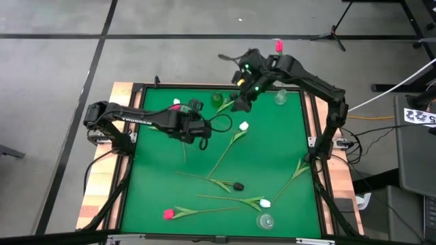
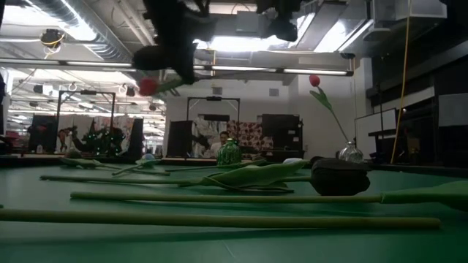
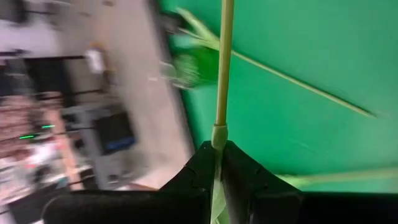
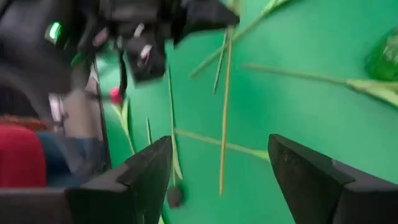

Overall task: Sort flowers into vase by color
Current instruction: Put the pink tulip into the top transparent vase

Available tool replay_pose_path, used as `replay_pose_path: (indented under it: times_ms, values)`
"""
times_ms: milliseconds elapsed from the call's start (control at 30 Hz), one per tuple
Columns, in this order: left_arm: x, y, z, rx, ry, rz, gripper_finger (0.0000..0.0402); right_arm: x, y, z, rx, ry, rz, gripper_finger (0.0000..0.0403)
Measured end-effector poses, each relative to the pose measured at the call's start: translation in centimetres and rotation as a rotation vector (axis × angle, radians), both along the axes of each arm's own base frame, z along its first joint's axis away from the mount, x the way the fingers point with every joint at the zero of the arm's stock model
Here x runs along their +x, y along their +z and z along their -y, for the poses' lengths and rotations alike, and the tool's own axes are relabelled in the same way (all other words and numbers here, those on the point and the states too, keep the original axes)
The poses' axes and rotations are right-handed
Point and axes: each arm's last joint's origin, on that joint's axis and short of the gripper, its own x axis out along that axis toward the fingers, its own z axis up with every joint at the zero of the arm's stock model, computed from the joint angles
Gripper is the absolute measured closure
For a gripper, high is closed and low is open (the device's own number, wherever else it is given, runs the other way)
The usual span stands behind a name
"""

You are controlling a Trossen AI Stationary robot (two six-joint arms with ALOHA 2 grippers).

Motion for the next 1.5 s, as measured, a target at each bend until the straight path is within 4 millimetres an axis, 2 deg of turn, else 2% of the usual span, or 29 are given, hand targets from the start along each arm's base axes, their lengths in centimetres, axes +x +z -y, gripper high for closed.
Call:
replay_pose_path:
  times_ms: [100, 267, 467, 733, 1233, 1500]
  values:
    - [0.7, 0.5, 0.2, 0.115, -0.021, 0.035, 0.0387, 0.2, 0.3, 0.7, 0.038, -0.001, 0.059, 0.0141]
    - [1.8, 1.6, 0.3, 0.301, -0.041, 0.059, 0.0386, -0.3, 0.1, 1.4, 0.072, -0.016, 0.037, 0.0141]
    - [2.8, 2.6, 0.3, 0.393, -0.085, 0.078, 0.0386, -0.3, 0.0, 1.5, 0.057, -0.038, 0.023, 0.0141]
    - [3.8, 3.9, 0.8, 0.447, -0.125, 0.152, 0.0386, 0.2, -0.7, 1.7, 0.061, -0.043, -0.001, 0.0141]
    - [4.1, 4.4, 0.7, 0.483, -0.155, 0.141, 0.0386, 0.5, -1.0, 1.9, 0.045, -0.053, -0.011, 0.0141]
    - [4.2, 4.5, 0.8, 0.482, -0.154, 0.149, 0.0386, 1.9, -2.8, 2.3, 0.053, -0.059, -0.065, 0.0141]
